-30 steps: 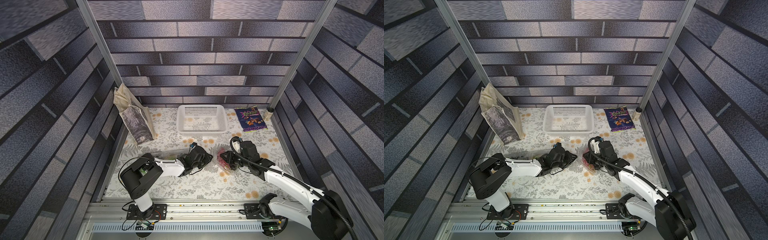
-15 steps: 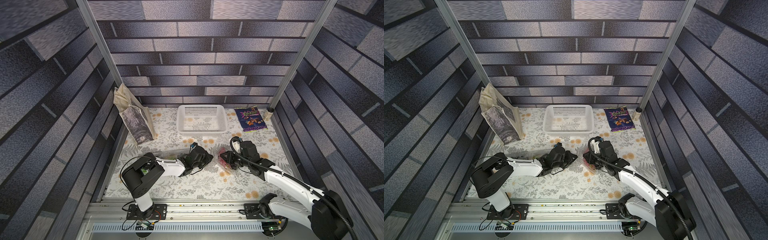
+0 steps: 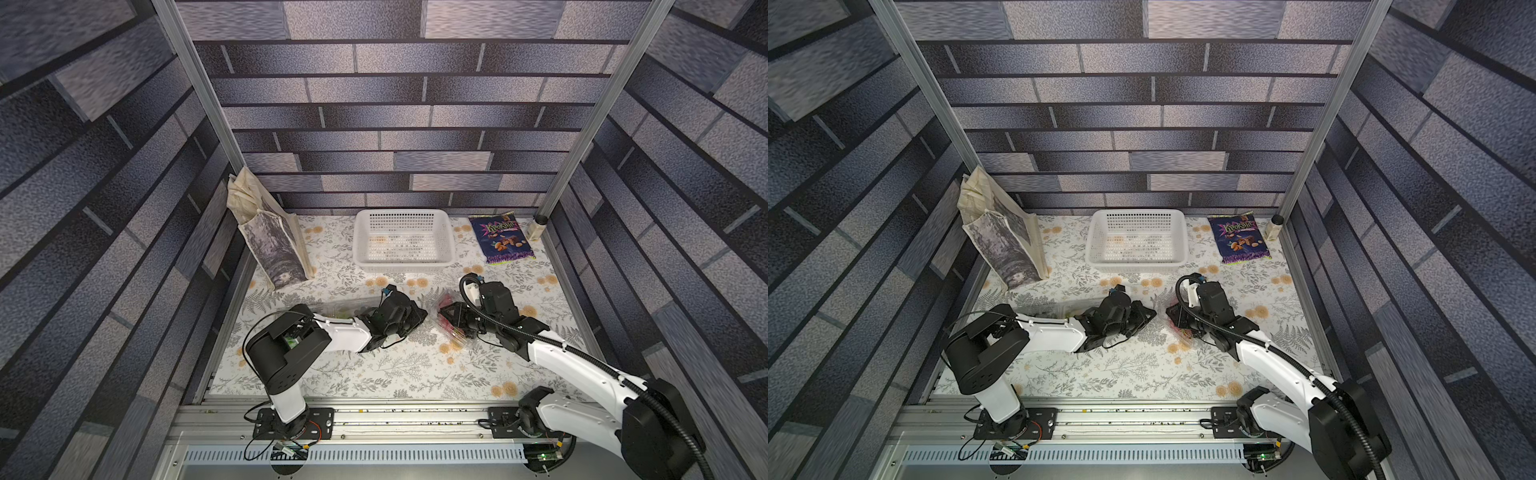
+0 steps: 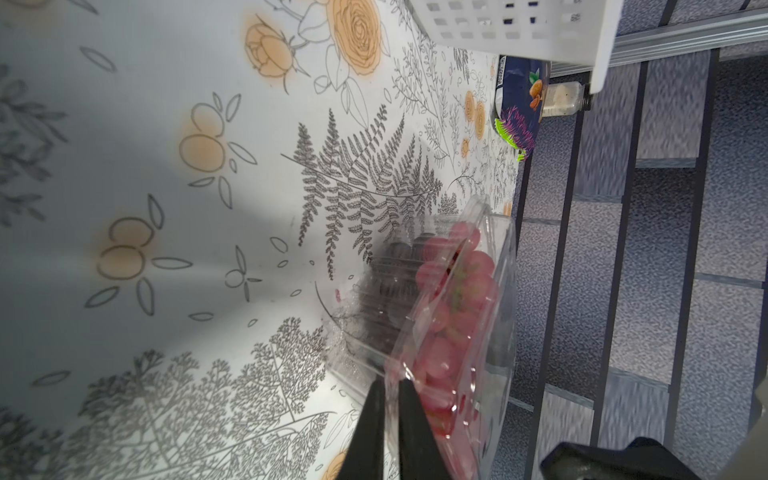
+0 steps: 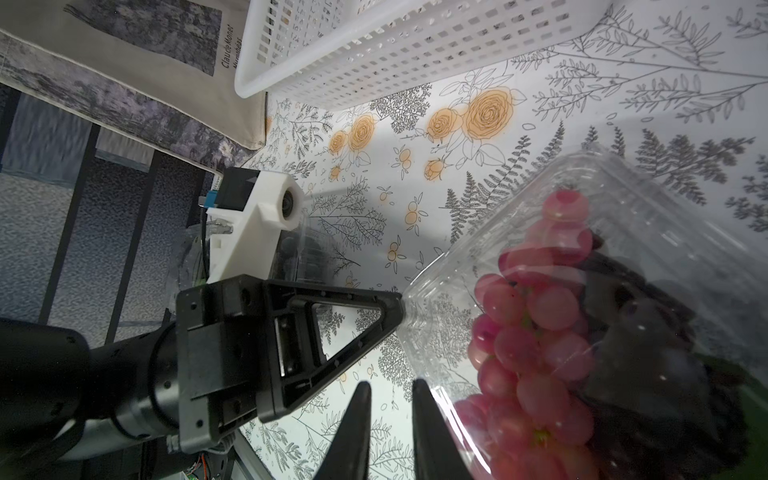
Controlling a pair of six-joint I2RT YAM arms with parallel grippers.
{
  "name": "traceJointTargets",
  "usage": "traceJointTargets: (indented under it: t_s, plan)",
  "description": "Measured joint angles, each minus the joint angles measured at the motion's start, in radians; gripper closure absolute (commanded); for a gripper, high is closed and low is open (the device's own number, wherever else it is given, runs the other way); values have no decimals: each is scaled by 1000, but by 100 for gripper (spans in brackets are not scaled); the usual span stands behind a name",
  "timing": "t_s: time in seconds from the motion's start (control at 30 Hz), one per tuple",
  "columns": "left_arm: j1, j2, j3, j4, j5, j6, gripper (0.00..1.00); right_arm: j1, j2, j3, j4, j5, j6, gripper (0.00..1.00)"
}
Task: Pack grapes into containers
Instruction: Close the packing box at the center of the board.
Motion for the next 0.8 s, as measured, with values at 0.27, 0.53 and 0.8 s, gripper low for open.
traceJointTargets:
  t_s: [0.27,0.53,0.8]
  plan:
    - [0,1,0,4,0,0,92,0,4,0,0,0,-3,80]
    - [0,14,1,24,0,0,93,0,8,0,0,-1,-3,80]
    - [0,15,0,10,-1,8,72,0,17,0,0,-5,-3,80]
